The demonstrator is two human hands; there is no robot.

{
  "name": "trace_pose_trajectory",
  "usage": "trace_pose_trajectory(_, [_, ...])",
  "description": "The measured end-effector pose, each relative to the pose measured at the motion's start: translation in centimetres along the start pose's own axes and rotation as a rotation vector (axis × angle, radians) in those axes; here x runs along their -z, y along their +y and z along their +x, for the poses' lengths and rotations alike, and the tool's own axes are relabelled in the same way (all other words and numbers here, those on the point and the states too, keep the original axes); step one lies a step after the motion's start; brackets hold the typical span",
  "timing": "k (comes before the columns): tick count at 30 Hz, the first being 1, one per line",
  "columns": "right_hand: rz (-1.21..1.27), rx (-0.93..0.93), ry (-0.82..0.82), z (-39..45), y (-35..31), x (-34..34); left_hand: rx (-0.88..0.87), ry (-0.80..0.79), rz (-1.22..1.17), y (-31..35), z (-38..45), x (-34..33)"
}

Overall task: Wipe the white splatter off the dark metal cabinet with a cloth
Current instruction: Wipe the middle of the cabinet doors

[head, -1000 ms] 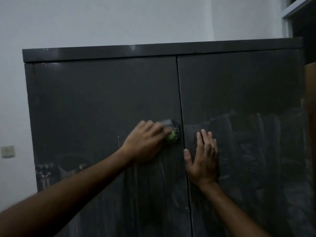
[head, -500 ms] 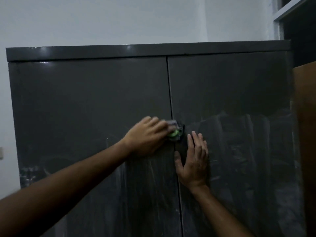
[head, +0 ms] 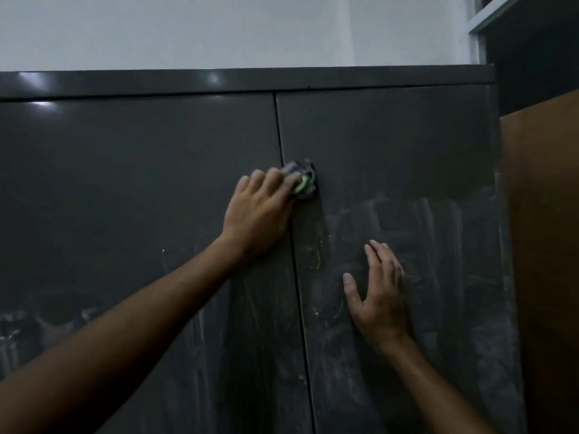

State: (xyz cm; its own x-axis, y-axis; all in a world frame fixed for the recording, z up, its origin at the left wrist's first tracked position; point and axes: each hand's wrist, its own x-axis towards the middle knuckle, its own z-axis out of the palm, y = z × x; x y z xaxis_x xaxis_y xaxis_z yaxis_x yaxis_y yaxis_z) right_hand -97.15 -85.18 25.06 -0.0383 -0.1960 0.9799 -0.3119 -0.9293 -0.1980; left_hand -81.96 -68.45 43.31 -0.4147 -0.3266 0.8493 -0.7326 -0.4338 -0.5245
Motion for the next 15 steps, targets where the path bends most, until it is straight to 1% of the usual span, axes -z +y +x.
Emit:
trace_pose_trajectory(1, [-0.02, -0.015, -0.003, -0.2, 0.8, 0.3, 0.114, 0.02, -0.013, 1.1, 0.8, -0.1])
trace_pose_trajectory(2, [-0.037, -0.027, -0.004, -0.5, 1.6, 0.6, 0.119, 0.014, -0.04, 2.4, 0.8, -0.6])
trace_pose_trajectory(3, [-0.051, -0.035, 0.0, -0.8, 2.4, 0.8, -0.003, -0.021, -0.062, 3.7, 0.1, -1.3])
trace_pose_trajectory(5, [-0.074, -0.043, 0.001, -0.9, 4.2, 1.3, -0.444, -0.104, -0.073, 5.4, -2.1, -2.0])
trace_pose_trajectory(6, [-0.088, -0.038, -0.011, -0.8, 5.1, 1.5, -0.604, -0.138, -0.066, 5.4, -2.6, -2.1])
trace_pose_trajectory(7, [-0.103, -0.021, -0.023, -0.8, 5.9, 1.7, -0.669, -0.138, -0.067, 4.9, -2.3, -2.1])
trace_pose_trajectory(8, [-0.114, 0.007, -0.031, -0.8, 6.7, 1.8, -0.622, -0.129, -0.07, 4.5, -1.5, -2.1])
trace_pose_trajectory(9, [-0.119, 0.043, -0.034, -0.8, 7.3, 1.9, -0.484, -0.117, -0.077, 4.1, -0.4, -2.2])
trace_pose_trajectory(11, [-0.108, 0.118, -0.037, -0.4, 8.4, 2.0, -0.047, -0.022, -0.026, 3.7, 2.2, -2.2])
trace_pose_trajectory(12, [-0.099, 0.157, -0.047, -0.2, 8.9, 2.1, 0.137, 0.012, 0.009, 4.3, 3.0, -2.1])
trace_pose_trajectory(13, [-0.092, 0.205, -0.06, 0.0, 9.3, 2.2, 0.23, 0.035, 0.009, 5.5, 3.4, -2.3])
trace_pose_trajectory(14, [-0.087, 0.266, -0.077, 0.1, 9.8, 2.3, 0.206, 0.026, -0.012, 6.9, 3.1, -2.7])
trace_pose_trajectory(15, [-0.084, 0.33, -0.095, 0.1, 10.2, 2.3, 0.047, -0.014, -0.042, 8.1, 2.3, -3.3])
